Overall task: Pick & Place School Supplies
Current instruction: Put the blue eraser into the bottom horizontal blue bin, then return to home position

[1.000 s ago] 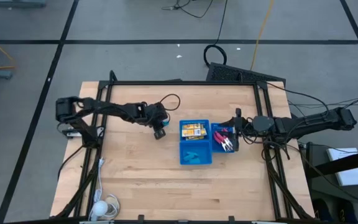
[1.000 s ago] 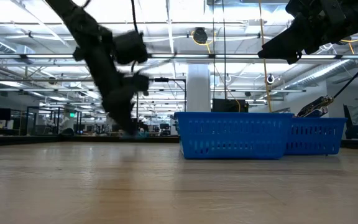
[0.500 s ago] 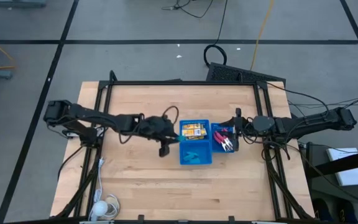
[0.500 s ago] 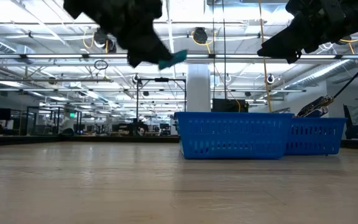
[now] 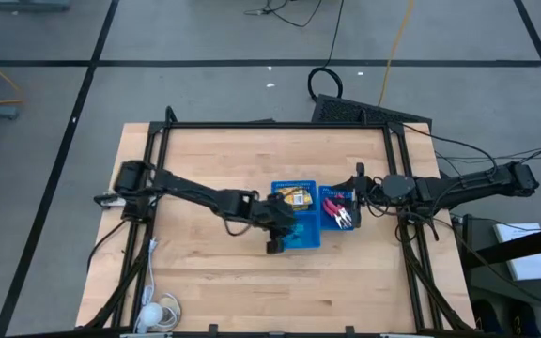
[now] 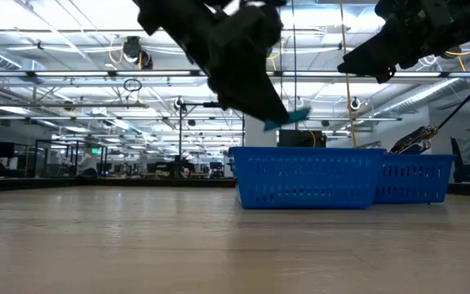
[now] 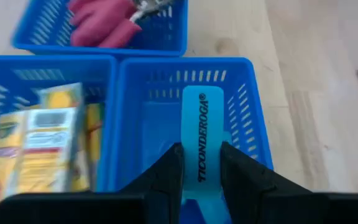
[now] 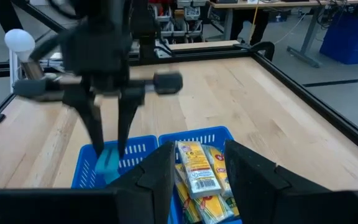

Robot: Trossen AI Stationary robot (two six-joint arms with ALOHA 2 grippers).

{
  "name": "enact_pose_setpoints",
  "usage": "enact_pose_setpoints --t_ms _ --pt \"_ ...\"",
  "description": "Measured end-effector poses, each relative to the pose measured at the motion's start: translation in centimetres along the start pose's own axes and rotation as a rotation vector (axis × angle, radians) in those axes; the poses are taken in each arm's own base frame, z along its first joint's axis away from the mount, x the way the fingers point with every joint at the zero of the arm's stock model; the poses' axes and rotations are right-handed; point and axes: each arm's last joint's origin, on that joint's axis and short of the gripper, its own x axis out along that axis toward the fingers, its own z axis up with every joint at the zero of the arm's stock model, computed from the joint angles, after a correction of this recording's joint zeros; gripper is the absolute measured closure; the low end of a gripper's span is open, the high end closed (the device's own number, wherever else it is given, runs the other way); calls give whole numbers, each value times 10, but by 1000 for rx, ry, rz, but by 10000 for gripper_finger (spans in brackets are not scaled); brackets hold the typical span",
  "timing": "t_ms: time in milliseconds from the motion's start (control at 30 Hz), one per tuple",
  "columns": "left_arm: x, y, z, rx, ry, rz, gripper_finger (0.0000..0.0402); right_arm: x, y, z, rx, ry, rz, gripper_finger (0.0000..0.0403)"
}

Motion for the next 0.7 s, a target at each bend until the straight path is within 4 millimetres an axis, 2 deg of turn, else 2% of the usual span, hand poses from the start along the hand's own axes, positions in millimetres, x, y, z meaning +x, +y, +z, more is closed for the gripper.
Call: enact_pose_setpoints --t_ms 100,200,433,533,600,700 --pt "16 -1 -2 0 25 -7 309 0 0 0 2 3 0 271" --pt "24 0 -4 -5 50 -3 300 0 0 -1 2 5 0 271" --pt "21 4 0 -63 57 2 218 0 0 0 -3 4 0 271" --pt "11 10 4 -97 58 1 180 0 0 0 -5 4 0 271" --pt "-2 14 11 -120 67 10 162 0 0 -1 -5 4 0 271" --pt "-35 21 25 -156 61 25 142 0 0 -1 -5 4 0 271"
